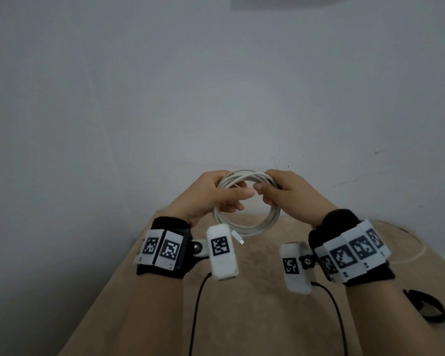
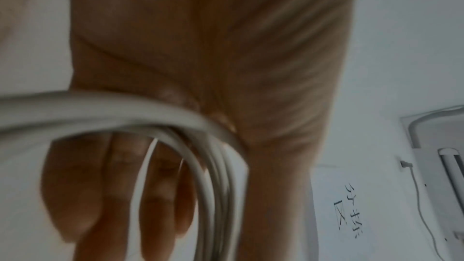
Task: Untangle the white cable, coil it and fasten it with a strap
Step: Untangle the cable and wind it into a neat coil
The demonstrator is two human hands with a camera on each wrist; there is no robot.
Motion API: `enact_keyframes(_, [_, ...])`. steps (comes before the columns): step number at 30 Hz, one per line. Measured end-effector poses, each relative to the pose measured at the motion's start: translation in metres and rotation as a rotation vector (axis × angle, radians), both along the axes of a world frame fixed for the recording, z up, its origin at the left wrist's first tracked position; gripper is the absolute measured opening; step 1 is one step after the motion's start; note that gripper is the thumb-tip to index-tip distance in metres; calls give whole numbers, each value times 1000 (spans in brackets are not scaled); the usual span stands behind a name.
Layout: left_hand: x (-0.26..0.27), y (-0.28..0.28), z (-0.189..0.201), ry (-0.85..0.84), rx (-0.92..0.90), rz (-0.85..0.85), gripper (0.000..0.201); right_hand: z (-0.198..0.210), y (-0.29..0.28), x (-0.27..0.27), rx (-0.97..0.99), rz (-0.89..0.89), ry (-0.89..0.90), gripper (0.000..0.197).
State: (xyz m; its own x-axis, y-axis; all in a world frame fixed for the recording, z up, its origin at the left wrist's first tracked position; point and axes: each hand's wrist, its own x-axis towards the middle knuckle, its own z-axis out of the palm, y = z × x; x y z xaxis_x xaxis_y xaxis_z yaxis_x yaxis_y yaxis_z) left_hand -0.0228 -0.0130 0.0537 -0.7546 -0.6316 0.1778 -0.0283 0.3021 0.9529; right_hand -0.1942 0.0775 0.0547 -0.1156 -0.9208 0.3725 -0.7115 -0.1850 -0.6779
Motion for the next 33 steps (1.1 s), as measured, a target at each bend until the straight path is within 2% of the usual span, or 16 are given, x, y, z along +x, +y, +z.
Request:
enact_keyframes(2, [-1,3,1,20,-1,34,12,0,0,1,-4,11,-13,29])
enact_keyframes(3, [-1,4,1,38,20,40,10,1,1,1,-4,19,-19,29])
enact_keyframes(8, [-1,6,1,83,100,32,27,2,2,3,-4,58,-55,27])
enact_keyframes(17, [-7,6,5,190,261,-23,40,5,4,4,-74,-6,-46,25])
enact_keyframes(26, [0,-2,6,377,373,54,42,8,8,-4,-256,-140,-370,15])
enact_keyframes(30, [5,-5,6,463,431,88,43,10,11,-10,-326,-182,-402,30])
enact_keyframes(33, [6,-8,6,548,490,112,45,12,16,-15,-346,-213,-459,30])
